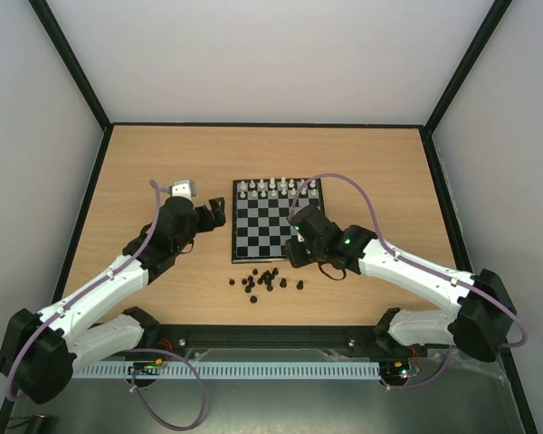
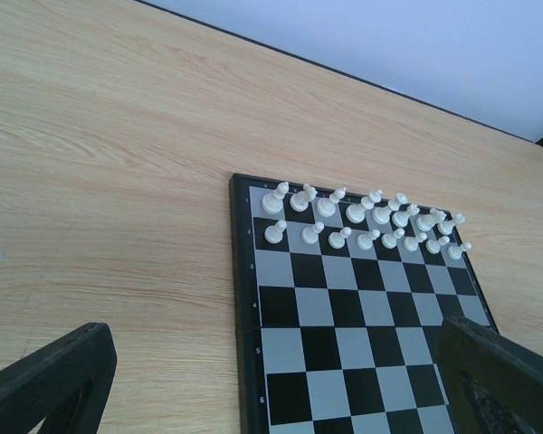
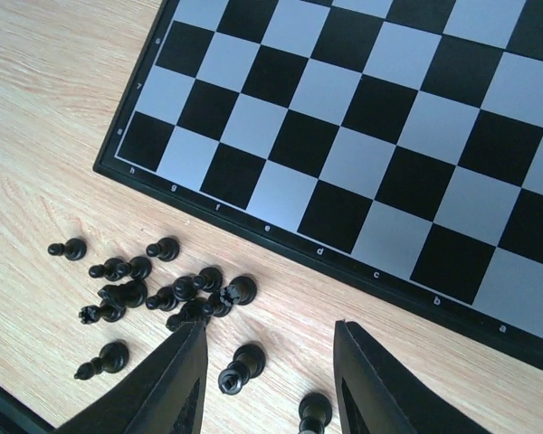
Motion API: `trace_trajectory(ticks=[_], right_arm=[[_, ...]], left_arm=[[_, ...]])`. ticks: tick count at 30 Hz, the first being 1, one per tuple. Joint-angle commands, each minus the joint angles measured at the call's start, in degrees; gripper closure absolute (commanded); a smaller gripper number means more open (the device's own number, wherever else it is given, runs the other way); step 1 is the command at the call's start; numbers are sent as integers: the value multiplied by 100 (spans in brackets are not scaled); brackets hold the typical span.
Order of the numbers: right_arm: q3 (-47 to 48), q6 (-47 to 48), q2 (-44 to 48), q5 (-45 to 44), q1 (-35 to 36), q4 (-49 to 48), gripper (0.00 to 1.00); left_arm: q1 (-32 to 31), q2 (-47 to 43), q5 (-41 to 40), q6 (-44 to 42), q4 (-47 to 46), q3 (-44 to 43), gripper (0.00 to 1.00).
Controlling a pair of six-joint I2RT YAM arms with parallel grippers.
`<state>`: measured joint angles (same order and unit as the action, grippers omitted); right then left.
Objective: Set up the chess pieces on the board
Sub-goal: Pick up the chess piece at the center of the board.
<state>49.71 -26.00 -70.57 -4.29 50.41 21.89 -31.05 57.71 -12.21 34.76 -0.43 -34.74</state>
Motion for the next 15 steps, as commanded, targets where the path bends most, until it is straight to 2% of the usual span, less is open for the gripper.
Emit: trace_trajectory(ticks=[1,15], right_arm=[[268,-188,-74,-525,167,784,62],[-188,-1862,202,-1377,1138,1348,63]], left_arm=[[38,-25,34,10,99,-149,1],[30,8,441,-98,-151,19,1]])
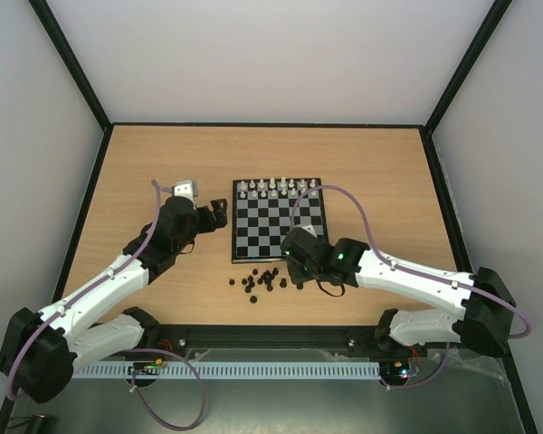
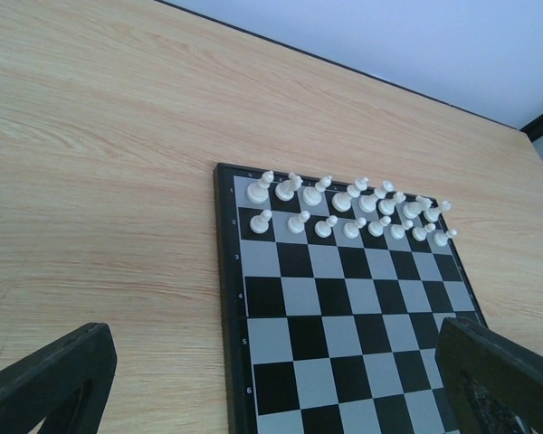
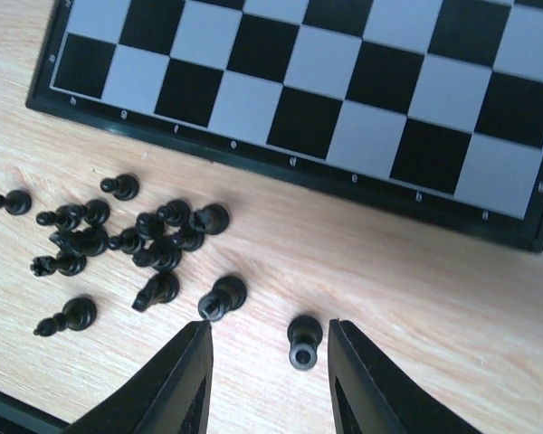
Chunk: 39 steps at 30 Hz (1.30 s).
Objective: Set up the chess pieces on the board
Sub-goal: Pick up the chess piece at the center of the board.
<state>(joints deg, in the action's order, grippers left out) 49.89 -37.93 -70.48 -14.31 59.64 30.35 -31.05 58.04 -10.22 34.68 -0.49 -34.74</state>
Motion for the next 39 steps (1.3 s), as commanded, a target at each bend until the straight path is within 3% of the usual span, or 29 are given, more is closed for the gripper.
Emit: trace_trajectory(ticks=[1,14,28,39], right_arm=[[-269,-744,245,-399,240,514,62],[-947,-1205,357,-377,390,240,60],[-739,-1032,-407,-364,391,-146,60],[-759,-1026,-405,-370,397,-202,61]], left_arm=[[29,-50,248,-93,-185,54,0],[20,-104,178,-110,-170,90,0],[-40,-103,143,-118,-170,89,0],[-37,-75,143,-112,-179,80,0]])
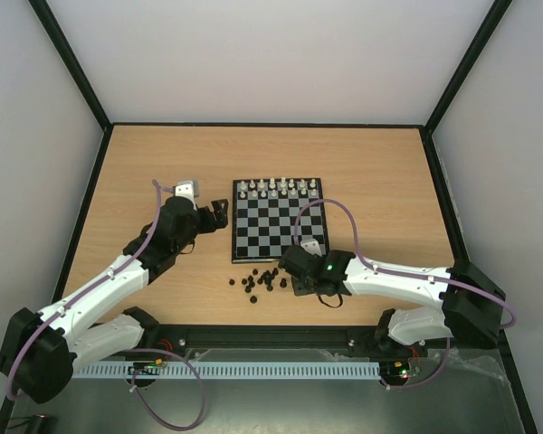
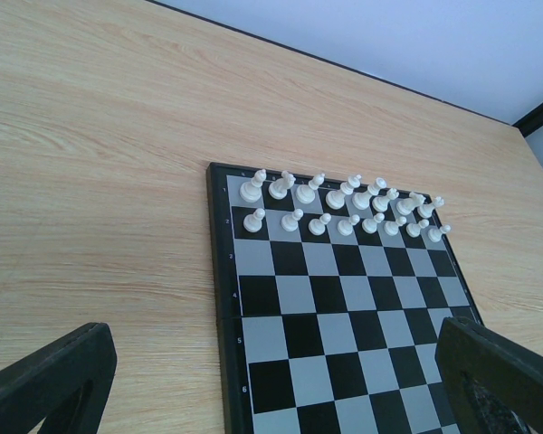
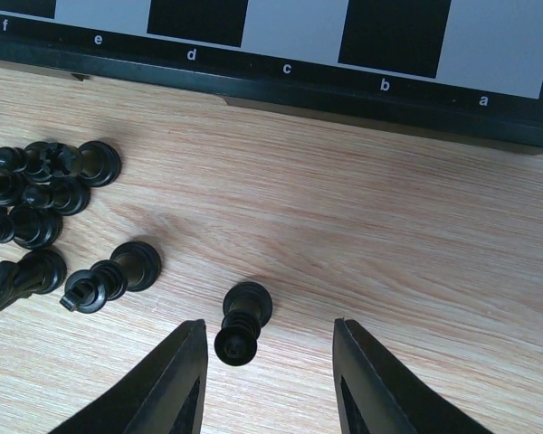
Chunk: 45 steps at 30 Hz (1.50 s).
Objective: Set up the chess pieces on the board
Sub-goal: Pick up the chess piece at the center of the board.
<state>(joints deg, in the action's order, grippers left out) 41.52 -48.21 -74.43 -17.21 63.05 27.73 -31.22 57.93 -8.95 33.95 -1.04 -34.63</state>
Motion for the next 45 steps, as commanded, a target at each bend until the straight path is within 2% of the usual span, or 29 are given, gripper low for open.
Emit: trace_trajectory(ticks=[1,15,33,45], right_arm=[[70,4,3,-68,51,44,61],[79,11,397,-123,50,66,59],[84,49,-214,-132,50,-99,60],[111,79,-477,-135,50,-220,67]], left_arm=[[-21,-65,16,-40,-125,73,0],[-21,5,-1,-56,-142,76,0],[-24,46,16,-50,-152,77,0],[-18,18,33,-46,-152,74,1]])
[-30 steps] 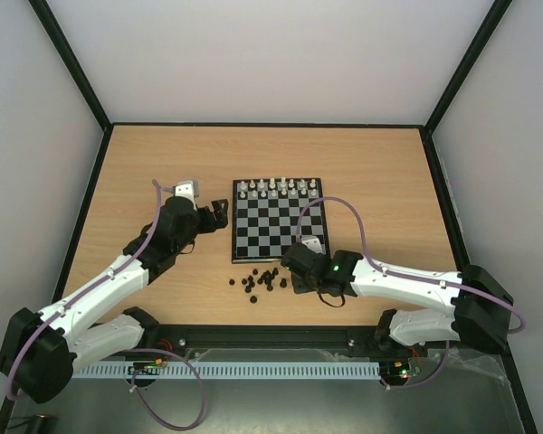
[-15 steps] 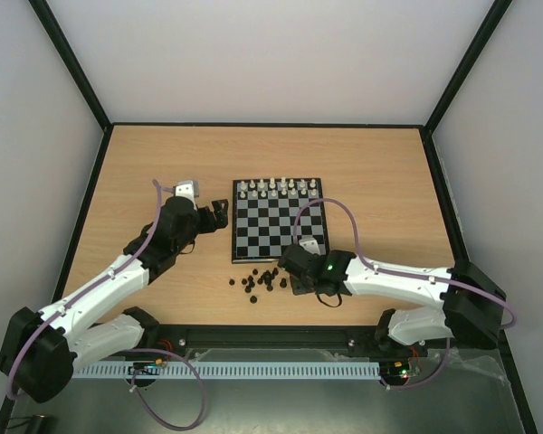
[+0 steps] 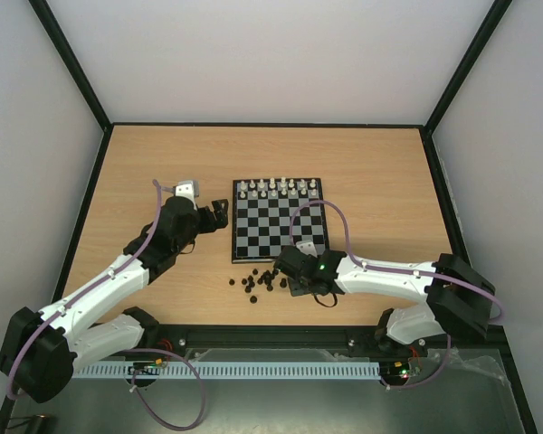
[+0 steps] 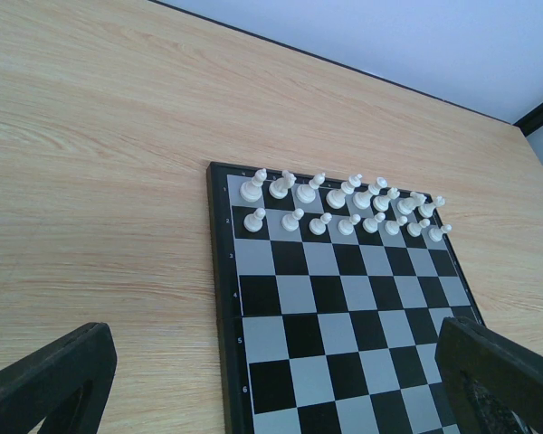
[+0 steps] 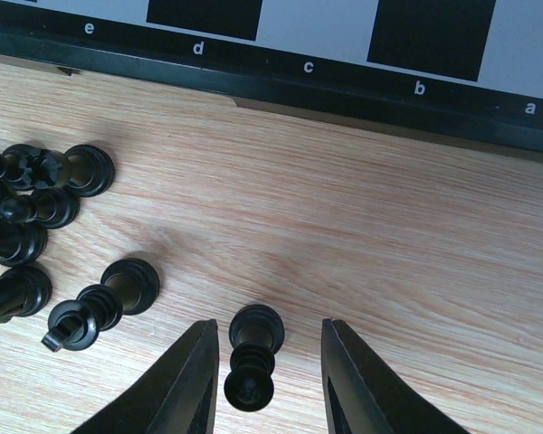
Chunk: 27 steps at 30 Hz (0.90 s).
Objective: Set up the chess pieces on the board
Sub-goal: Pick up the chess piece at the center of the board.
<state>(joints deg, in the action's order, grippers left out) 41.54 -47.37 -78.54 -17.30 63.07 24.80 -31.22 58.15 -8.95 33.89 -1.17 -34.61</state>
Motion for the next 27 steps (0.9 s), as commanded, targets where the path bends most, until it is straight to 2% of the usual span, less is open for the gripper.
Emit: trace_trajectory(ticks=[1,8,14,21,27], right_arm=[[104,-6,-62,-127,49,67,69],[82,-27,-73,-119,48,43,82],[101,-35,-33,-127,48,75,89],[791,89,91,-550,48,589,90],[1444,479,-201,-674,-158,702,90]], left_arm=[[-23,2,34,-40,-138,74,1],[-22,-16,42,-34,-138,76,1],[-24,-26,43,-39,-131,77,1],[-24,-17,43,-27,-136,72,0],[-24,-27,21,-29,-129,74,1]])
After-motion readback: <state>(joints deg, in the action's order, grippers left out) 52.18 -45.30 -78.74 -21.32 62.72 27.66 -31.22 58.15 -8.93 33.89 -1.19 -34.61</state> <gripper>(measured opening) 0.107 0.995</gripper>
